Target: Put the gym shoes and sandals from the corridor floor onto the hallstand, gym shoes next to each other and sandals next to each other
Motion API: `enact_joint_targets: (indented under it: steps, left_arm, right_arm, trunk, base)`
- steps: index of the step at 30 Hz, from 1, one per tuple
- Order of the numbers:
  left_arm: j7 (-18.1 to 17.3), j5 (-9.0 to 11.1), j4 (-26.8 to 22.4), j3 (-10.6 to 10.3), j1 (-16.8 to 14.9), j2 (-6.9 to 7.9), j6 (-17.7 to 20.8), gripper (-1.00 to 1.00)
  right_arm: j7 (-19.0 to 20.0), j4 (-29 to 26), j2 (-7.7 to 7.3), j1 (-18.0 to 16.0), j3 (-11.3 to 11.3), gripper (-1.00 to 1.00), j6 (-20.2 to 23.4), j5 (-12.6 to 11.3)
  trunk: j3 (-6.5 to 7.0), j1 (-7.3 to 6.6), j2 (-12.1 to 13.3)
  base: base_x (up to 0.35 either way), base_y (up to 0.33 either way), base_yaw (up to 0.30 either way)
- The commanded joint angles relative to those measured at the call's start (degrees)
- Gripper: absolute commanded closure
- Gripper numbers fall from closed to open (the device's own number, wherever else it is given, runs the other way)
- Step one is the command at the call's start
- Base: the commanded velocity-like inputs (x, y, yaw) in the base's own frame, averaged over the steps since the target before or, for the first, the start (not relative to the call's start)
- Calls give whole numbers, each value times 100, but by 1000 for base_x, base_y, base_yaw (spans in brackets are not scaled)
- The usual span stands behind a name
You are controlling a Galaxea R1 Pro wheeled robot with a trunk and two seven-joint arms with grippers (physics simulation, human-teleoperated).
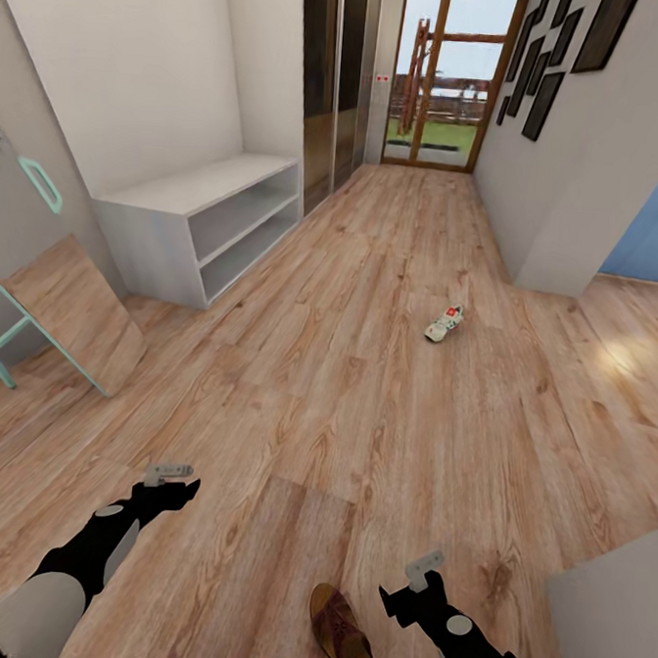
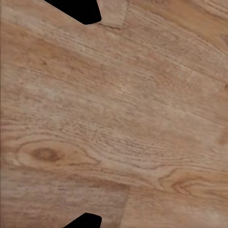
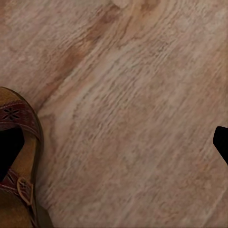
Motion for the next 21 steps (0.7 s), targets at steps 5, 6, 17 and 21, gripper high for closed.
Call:
enact_joint_targets:
  steps: [5,6,17,21]
  left_arm:
    - [-56,-55,-44,48,-49,-16,257,-100]
    - [-56,-53,-58,48,-58,-18,276,-100]
    - [-50,-59,-244,40,-76,-37,359,-100]
    - [-50,-62,-249,40,-62,-27,359,-100]
  right_arm:
    - [12,-1,-15,-2,-18,-100,-18,58]
    - [12,-1,-16,-2,-19,-100,-18,58]
    - [6,-2,-20,-2,-5,-100,-18,55]
    - [4,-4,-20,-2,-4,-100,-21,57]
  trunk:
    - [-139,109,-204]
    - [-166,131,-244]
    - [-398,249,-448]
    - [-401,249,-448]
  base:
    - [0,0,0]
    - [0,0,0]
    - [0,0,88]
    - [0,0,187]
